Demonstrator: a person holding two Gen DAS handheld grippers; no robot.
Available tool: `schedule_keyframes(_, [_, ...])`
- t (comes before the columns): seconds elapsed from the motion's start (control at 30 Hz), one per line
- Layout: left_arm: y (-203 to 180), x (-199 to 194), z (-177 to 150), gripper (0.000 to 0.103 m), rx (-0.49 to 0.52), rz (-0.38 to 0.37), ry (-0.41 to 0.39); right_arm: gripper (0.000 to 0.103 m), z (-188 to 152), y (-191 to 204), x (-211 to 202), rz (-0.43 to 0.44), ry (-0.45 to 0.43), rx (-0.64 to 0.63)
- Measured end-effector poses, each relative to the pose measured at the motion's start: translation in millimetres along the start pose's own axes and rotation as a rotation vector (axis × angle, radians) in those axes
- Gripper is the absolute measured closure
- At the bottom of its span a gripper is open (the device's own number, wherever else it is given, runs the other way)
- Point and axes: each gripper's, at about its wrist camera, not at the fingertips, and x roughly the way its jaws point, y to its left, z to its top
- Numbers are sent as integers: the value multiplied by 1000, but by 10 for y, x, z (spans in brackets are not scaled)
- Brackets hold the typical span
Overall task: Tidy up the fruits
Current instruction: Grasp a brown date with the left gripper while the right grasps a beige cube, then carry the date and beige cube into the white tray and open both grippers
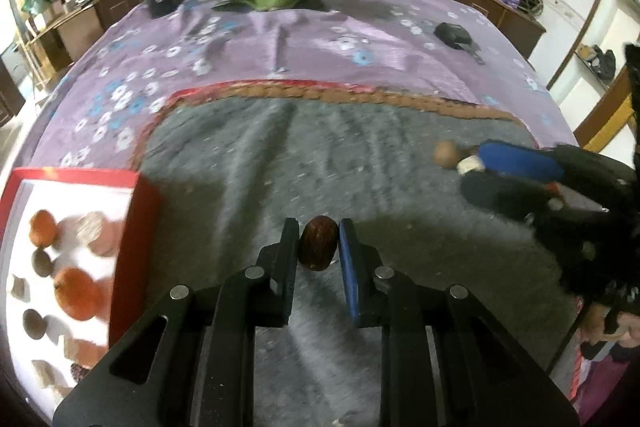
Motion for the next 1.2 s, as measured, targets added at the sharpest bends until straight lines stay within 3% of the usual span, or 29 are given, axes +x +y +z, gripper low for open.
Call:
schedule_keyframes(0.2, [6,-16,-30,84,1,-21,0,62,-159,-64,11,-185,49,24])
schedule_keyframes(0.5, [-12,4,-52,84,-4,-37,16,62,-122,-158,199,-227,68,22])
schedule_keyframes(0.57, [-13,-20,-60,84,-3,-37,13,80,-114,-125,235,-257,74,-1])
schedule_keyframes(0.67, [-2,-59,-67,84,-7,-37,7,83,-175,-74,220,-276,84,-28])
schedule_keyframes(0.77, [1,-98,-78,84,-10,-38,0,84,-233,-70,105,-260,63,3])
schedule_keyframes(0.93, [0,-239,-113,84,-10,-38,-23,84,-282,49,-120,-165,11,69])
schedule_keyframes(1.2, [212,-584,-229,84,-37,-12,-74,84,-296,623,-251,-80,-34,22])
